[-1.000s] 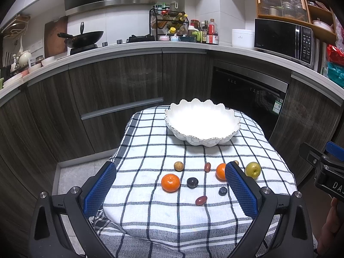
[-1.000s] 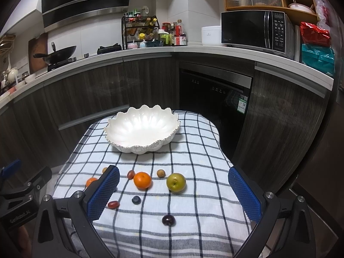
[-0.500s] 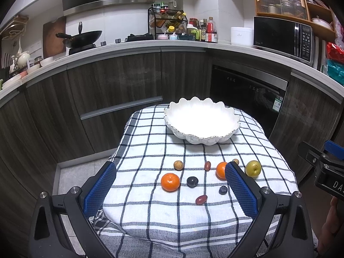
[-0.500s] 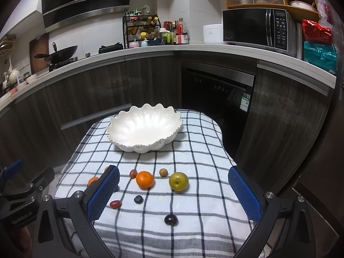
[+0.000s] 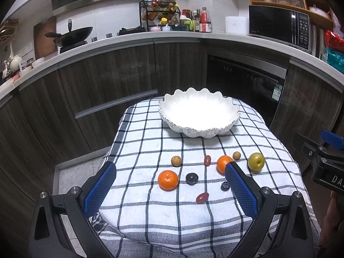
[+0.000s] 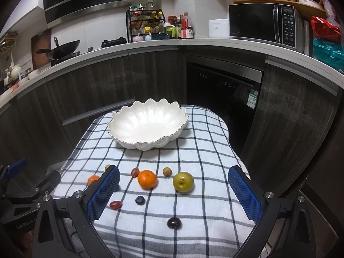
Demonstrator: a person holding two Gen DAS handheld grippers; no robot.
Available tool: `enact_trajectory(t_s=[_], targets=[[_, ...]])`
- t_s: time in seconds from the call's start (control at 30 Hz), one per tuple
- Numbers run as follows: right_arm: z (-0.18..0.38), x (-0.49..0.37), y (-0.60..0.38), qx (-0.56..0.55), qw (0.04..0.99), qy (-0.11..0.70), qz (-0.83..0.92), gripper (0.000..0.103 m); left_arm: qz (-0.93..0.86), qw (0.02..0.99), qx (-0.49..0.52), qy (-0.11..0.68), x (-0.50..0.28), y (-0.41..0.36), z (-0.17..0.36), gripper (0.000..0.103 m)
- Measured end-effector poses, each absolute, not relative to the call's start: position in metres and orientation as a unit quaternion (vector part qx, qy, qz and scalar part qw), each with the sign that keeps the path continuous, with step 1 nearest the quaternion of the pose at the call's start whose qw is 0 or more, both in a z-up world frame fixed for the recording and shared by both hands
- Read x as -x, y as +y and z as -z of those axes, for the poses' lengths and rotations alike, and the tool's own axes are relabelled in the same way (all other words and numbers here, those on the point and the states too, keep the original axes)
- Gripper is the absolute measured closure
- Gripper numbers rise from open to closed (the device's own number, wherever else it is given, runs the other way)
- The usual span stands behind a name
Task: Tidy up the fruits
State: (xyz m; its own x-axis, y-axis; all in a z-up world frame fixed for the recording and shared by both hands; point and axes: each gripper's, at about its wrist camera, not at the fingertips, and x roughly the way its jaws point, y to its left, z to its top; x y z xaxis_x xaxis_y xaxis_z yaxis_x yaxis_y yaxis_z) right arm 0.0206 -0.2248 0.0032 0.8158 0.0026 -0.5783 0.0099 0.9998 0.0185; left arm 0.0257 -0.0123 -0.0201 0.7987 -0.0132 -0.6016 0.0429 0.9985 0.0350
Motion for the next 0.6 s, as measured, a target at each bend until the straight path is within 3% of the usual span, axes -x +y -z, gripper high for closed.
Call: enact_trajectory(t_s=[0.6], targets=[[0.032, -0.046, -0.229, -0.003, 0.936, 0.353, 0.004, 0.006, 0.045, 0.930, -0.044, 0.363, -0.056, -0.032, 0.054, 0.004]])
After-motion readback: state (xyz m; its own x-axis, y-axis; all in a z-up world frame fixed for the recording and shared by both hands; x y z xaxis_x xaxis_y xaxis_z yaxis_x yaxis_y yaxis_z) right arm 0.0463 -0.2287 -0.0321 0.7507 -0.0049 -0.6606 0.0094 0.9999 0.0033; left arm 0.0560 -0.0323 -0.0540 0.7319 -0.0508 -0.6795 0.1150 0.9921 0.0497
